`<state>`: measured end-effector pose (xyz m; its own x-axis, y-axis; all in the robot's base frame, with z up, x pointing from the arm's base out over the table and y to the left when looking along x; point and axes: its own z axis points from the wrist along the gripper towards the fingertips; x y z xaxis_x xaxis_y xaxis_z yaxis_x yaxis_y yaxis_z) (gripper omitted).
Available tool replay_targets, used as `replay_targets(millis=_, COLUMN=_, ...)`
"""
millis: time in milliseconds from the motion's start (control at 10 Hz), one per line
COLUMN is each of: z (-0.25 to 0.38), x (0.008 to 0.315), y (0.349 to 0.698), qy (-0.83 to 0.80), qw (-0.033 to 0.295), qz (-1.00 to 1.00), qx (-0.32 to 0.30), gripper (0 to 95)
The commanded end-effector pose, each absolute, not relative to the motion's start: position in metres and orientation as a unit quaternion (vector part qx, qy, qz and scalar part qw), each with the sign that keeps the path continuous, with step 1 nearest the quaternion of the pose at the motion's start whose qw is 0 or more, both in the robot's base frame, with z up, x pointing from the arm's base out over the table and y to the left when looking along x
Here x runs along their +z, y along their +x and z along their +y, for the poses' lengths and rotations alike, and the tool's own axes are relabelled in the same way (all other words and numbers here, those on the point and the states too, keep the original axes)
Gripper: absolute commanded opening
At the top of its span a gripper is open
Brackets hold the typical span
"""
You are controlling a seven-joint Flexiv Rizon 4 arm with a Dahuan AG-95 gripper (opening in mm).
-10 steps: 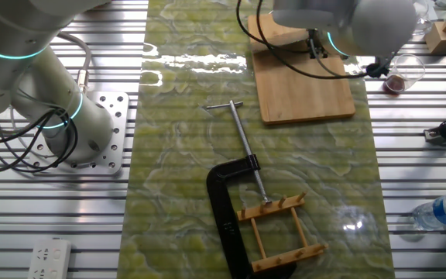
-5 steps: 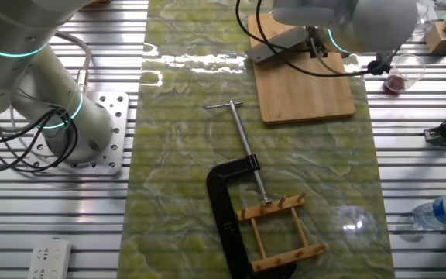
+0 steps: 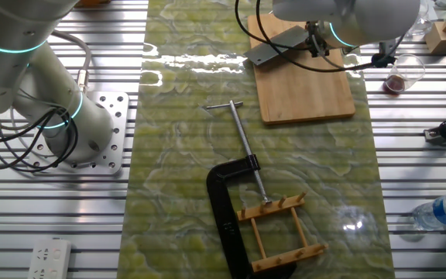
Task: Put the knife on the cutting board
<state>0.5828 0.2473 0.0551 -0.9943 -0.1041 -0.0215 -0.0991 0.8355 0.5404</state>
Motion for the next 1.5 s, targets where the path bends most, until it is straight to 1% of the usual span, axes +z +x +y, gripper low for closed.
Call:
replay_targets(millis=100, z=0.247, x=0.055, y=0.582, qy=0.053, qw=0.004, qz=-0.958, qx=-0.281, gripper=19.0)
replay_targets(millis=900, z=0.246, x=0.048, y=0.583, qy=0.061, qw=0.003, qz=-0.961, qx=-0.271, gripper=19.0)
replay_targets(millis=1100, z=0.227, x=0.056, y=0.592, qy=0.121, qw=0.008, qz=-0.972, qx=-0.202, gripper=19.0)
replay_targets(millis=1200, z=0.216, x=0.063, y=0.597, qy=0.131, qw=0.012, qz=-0.975, qx=-0.181, gripper=19.0)
replay_targets(millis=1300, z=0.211, x=0.067, y=0.599, qy=0.138, qw=0.015, qz=-0.977, qx=-0.164, gripper=0.0)
replay_targets(millis=1400, z=0.199, x=0.077, y=0.603, qy=0.153, qw=0.019, qz=-0.980, qx=-0.124, gripper=0.0)
replay_targets(millis=1500, z=0.188, x=0.090, y=0.604, qy=0.167, qw=0.025, qz=-0.980, qx=-0.104, gripper=0.0)
